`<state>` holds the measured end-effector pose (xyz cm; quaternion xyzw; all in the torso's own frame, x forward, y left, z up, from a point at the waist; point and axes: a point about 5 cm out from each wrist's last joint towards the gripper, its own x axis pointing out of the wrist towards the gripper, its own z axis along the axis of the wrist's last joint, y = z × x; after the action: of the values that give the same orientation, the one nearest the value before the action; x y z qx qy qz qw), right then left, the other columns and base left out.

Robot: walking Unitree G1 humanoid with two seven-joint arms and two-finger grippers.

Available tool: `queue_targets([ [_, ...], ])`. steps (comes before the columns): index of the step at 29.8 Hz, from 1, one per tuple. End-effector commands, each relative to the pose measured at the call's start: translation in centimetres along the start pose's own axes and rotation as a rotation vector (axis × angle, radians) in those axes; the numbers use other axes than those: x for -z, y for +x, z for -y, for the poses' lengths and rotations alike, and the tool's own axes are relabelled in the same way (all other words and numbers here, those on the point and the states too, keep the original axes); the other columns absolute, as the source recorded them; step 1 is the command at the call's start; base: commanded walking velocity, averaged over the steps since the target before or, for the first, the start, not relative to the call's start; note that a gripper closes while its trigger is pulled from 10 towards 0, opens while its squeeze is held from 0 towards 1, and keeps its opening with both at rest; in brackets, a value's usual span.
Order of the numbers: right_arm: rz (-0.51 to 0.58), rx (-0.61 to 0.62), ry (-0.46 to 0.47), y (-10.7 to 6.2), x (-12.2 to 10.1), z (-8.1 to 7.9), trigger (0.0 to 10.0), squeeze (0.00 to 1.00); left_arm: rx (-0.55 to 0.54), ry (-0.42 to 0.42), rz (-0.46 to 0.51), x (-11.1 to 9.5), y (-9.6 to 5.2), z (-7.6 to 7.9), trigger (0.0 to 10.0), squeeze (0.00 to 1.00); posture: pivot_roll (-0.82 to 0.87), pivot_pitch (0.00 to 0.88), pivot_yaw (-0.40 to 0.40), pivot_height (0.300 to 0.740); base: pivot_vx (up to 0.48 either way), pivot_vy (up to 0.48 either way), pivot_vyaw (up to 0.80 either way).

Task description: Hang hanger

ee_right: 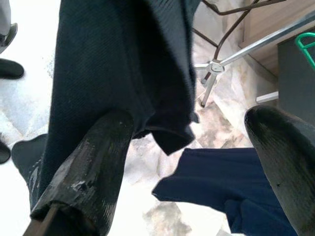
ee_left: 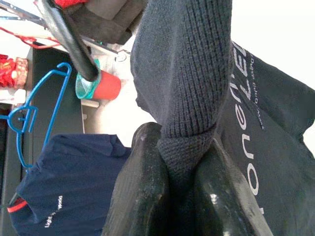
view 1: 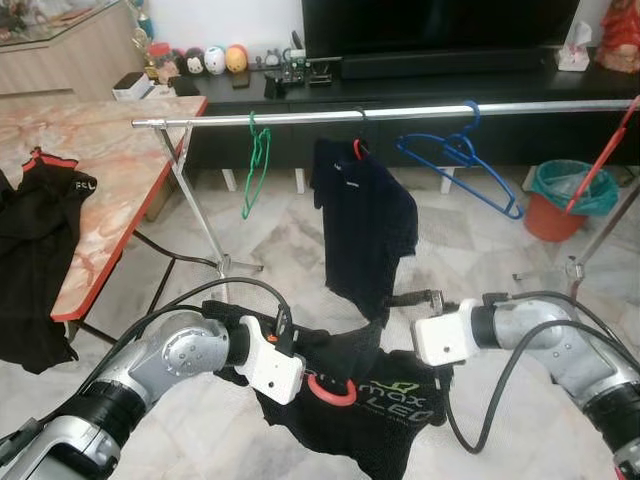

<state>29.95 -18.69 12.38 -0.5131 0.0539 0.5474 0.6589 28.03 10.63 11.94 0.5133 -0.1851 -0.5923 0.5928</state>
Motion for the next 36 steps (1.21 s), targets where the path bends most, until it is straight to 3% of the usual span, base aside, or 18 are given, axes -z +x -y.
queue_targets([
  [1,0.004,0.001,-0.037,0.1,-0.3,0.6,10.0,0.0,-0.027,0.033,0.025,-0.3,-0.1,-1.1,10.0,0.0,-0.07,0.023,0.086,0.74,0.0,0.0,0.0],
  [7,0.019,0.009,-0.009,0.5,0.0,0.5,10.0,0.0,-0.037,0.026,0.031,-0.4,0.1,-1.2,10.0,0.0,-0.07,0.024,0.085,0.74,0.0,0.0,0.0],
  [8,0.02,0.02,-0.012,0.8,0.1,0.6,5.7,0.0,-0.044,0.026,0.041,-0.6,0.3,-1.3,10.0,0.0,-0.07,0.023,0.084,0.74,0.0,0.0,0.0],
  [11,0.037,0.035,0.007,1.1,0.0,0.8,0.0,0.0,-0.057,0.025,0.056,-0.9,0.4,-1.6,10.0,0.0,-0.07,0.023,0.084,0.74,0.0,0.0,0.0],
  [17,0.049,0.019,0.02,1.5,0.0,0.7,0.0,0.0,-0.071,0.019,0.074,-1.1,0.8,-1.9,10.0,0.0,-0.06,0.021,0.082,0.74,0.0,0.0,0.0],
  [18,0.048,0.005,0.025,1.5,0.0,0.5,3.4,0.0,-0.072,0.02,0.076,-1.2,0.8,-2.0,10.0,0.0,-0.06,0.021,0.083,0.74,0.0,0.0,0.0],
  [19,0.048,0.005,0.025,1.5,0.0,0.5,3.4,0.0,-0.072,0.02,0.076,-1.2,0.8,-2.0,10.0,0.0,-0.06,0.021,0.083,0.74,0.0,0.0,0.0],
  [20,0.043,-0.001,0.027,1.6,0.1,0.3,10.0,0.0,-0.073,0.021,0.077,-1.2,0.9,-2.1,10.0,0.0,-0.06,0.021,0.083,0.74,0.0,0.0,0.0],
  [22,0.037,-0.011,0.029,1.6,0.3,0.2,10.0,0.0,-0.074,0.021,0.079,-1.2,0.9,-2.1,10.0,0.0,-0.07,0.021,0.083,0.74,0.0,0.0,0.0],
  [23,0.039,-0.015,0.036,1.6,0.4,0.1,7.3,0.0,-0.075,0.019,0.079,-1.2,0.9,-2.1,10.0,0.0,-0.07,0.021,0.083,0.74,0.0,0.0,0.0],
  [24,0.041,-0.015,0.039,1.6,0.4,0.1,5.6,0.0,-0.074,0.016,0.08,-1.2,0.9,-2.1,10.0,0.0,-0.06,0.022,0.083,0.74,0.0,0.0,0.0],
  [25,0.041,-0.034,0.047,1.6,0.5,-0.2,0.0,0.0,-0.073,0.015,0.081,-1.2,0.9,-2.1,10.0,0.0,-0.06,0.022,0.083,0.74,0.0,0.0,0.0],
  [36,0.028,-0.042,0.037,1.9,0.6,-0.4,0.0,0.0,-0.085,0.017,0.094,-1.5,1.1,-2.5,10.0,0.0,-0.06,0.021,0.08,0.74,0.0,0.0,0.0],
])
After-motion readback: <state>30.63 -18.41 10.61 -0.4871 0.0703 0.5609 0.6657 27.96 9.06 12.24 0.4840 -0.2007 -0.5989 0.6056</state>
